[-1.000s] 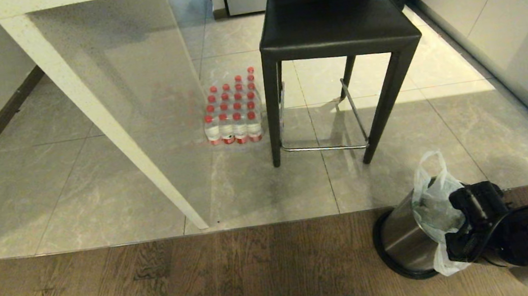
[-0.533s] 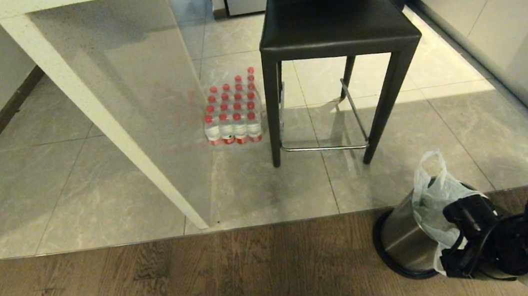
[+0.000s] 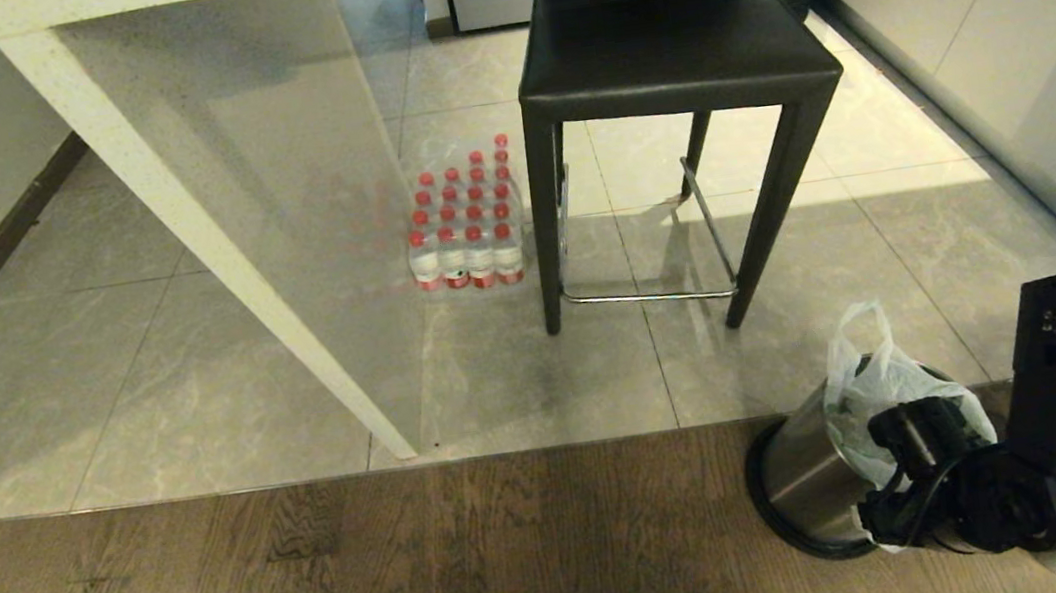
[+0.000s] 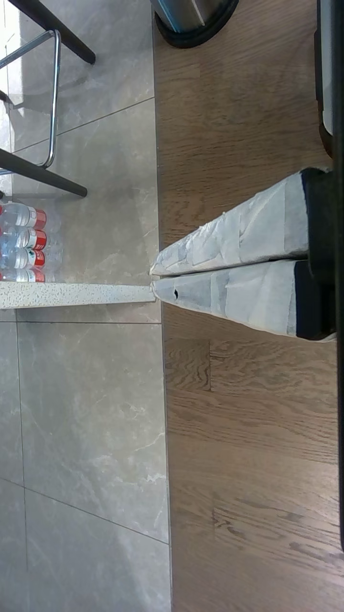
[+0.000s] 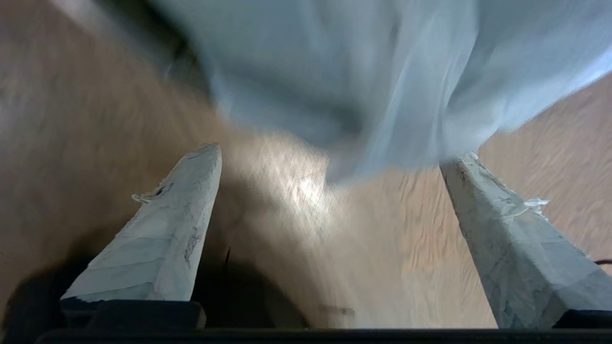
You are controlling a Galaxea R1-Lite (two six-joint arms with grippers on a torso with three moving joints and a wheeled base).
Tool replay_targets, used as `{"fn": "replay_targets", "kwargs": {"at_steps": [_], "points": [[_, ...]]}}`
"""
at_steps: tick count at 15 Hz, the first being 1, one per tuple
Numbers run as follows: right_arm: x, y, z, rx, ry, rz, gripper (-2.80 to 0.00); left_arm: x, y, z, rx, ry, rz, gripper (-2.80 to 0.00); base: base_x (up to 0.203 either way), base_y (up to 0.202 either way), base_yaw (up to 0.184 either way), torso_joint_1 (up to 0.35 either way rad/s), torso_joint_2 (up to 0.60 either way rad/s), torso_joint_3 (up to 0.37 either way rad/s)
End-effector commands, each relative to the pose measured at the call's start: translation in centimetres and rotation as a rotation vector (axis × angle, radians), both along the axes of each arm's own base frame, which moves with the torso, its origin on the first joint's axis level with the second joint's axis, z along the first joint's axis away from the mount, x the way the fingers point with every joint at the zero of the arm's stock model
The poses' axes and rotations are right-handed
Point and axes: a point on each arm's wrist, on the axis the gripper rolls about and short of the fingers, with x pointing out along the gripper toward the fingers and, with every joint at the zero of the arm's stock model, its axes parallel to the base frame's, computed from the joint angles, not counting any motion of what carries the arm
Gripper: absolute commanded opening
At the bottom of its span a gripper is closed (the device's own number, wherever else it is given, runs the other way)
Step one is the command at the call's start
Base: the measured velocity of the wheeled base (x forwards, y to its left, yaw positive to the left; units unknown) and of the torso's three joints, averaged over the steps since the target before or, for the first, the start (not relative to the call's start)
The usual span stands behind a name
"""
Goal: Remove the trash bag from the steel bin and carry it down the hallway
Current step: Pick up the trash bag
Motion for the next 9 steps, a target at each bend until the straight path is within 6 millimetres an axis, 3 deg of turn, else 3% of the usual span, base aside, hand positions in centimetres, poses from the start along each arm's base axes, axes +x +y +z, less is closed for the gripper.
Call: {"fn": "replay_targets", "kwargs": {"at_steps": [1, 9], "points": [[0.29, -0.17, -1.34, -0.033, 0.005, -0.024, 0.0, 0.0, 0.0, 0.0, 0.0, -0.001, 0.0, -2.8, 0.0, 0.0, 0.0, 0.0, 0.0, 0.0], [1.16, -0.25, -1.47, -0.028, -0.081, -0.03, 0.0, 0.0, 0.0, 0.0, 0.0, -0.001, 0.0, -2.8, 0.0, 0.0, 0.0, 0.0, 0.0, 0.0]]}}
